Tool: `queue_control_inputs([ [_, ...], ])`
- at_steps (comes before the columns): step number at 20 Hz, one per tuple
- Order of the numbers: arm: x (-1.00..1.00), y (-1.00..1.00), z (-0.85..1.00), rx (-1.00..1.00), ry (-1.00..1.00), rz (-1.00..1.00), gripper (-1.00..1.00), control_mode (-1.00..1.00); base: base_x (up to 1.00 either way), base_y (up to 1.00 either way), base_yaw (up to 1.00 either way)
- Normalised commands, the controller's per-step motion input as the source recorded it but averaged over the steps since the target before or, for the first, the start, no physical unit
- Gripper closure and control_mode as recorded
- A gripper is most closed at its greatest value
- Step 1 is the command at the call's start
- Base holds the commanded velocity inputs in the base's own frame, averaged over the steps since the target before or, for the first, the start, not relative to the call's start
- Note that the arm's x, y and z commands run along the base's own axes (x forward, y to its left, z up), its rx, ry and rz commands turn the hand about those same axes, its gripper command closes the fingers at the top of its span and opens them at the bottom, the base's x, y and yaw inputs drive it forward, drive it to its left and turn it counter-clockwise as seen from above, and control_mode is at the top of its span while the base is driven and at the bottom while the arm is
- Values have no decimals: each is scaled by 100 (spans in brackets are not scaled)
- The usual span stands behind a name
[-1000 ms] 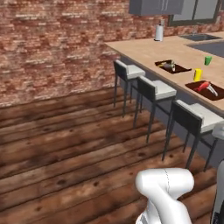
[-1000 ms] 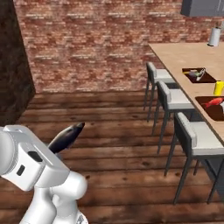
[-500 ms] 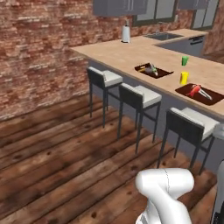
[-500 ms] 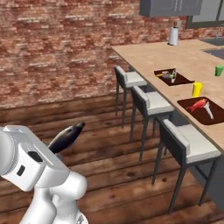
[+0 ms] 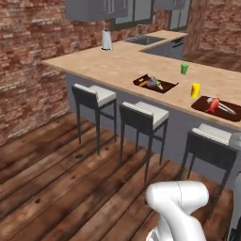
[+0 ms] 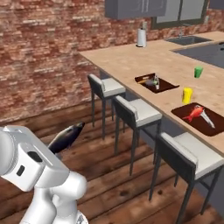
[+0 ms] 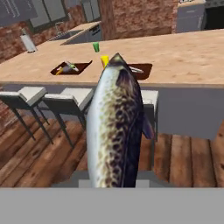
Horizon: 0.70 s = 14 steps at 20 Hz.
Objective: Gather the carrot and eggplant from the fridge and place them on a tray on the dining counter. Then gather the fishs from the fridge and place them on the other tray.
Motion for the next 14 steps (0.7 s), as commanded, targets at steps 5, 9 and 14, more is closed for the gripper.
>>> queue_control_inputs([
  [5, 0, 0, 0, 0, 0, 0, 100, 100, 76, 25, -37],
  [9, 0, 0, 0, 0, 0, 0, 100, 100, 77, 1, -35],
  [14, 0, 0, 0, 0, 0, 0, 100, 100, 81, 0, -33],
])
